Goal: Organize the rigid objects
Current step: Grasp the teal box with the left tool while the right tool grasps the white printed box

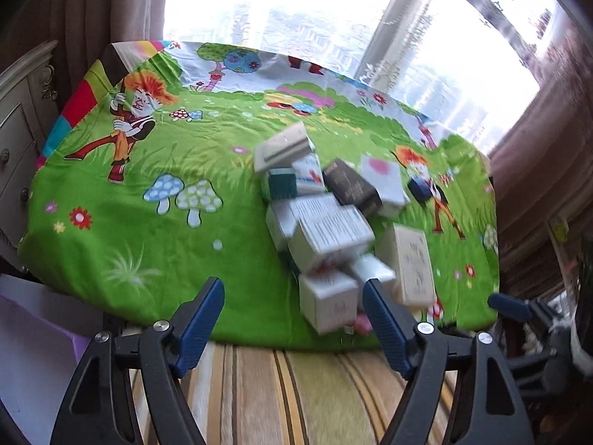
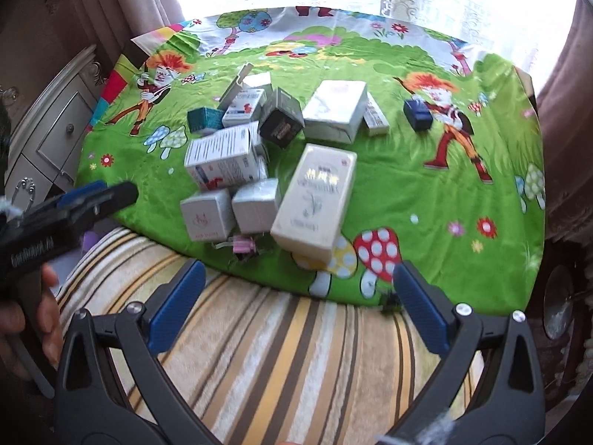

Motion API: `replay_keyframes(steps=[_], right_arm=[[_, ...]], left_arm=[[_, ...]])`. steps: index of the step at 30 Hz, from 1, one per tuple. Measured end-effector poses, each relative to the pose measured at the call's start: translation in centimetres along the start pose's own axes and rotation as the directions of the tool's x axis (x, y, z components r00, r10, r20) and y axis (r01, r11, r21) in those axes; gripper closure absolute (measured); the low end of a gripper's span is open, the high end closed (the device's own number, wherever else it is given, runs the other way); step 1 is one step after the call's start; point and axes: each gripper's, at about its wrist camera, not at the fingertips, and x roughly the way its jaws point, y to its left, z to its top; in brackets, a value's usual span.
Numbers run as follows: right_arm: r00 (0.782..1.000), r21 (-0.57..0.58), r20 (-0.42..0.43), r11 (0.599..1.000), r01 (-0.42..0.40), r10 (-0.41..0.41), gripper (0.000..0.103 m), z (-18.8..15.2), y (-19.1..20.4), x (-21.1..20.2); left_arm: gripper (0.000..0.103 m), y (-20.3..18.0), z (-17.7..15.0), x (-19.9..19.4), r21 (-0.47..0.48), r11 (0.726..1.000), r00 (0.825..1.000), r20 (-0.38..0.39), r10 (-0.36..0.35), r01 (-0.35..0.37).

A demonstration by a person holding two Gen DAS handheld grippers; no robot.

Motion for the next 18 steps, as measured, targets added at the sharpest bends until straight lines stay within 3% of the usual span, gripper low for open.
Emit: replay_keyframes(steps=[4, 10, 16, 18], right_arm=[[0.999, -0.007, 0.007, 0.999, 0.037, -0.037, 0.001, 1.7, -0.3, 1.5], [0.998, 0.040, 0.012, 0.997, 0.059, -0.060, 0.005, 2.9, -1.1, 3.6], [0.995, 0.041, 0.040, 0.995, 0.092, -0.094, 0.006, 3.5, -1.1, 4.5], [0.995, 0.037, 0.035, 0.995, 0.094, -0.096, 0.008, 3.7, -1.0, 5.0]], left_arm=[[0.025, 0.7, 2.9, 2.2, -0.062, 0.998, 1.000, -0.017, -0.016, 0.015], [0.039, 2.1, 6.1, 6.9, -0.151, 0.989, 0.999, -0.052, -0.009, 0.001], [0.041, 2.2, 7.4, 9.7, -0.186, 0.983, 0.997, -0.071, -0.009, -0.004], [0.048, 2.1, 7.4, 10.5, -0.193, 0.981, 0.996, -0.084, -0.013, -0.003]])
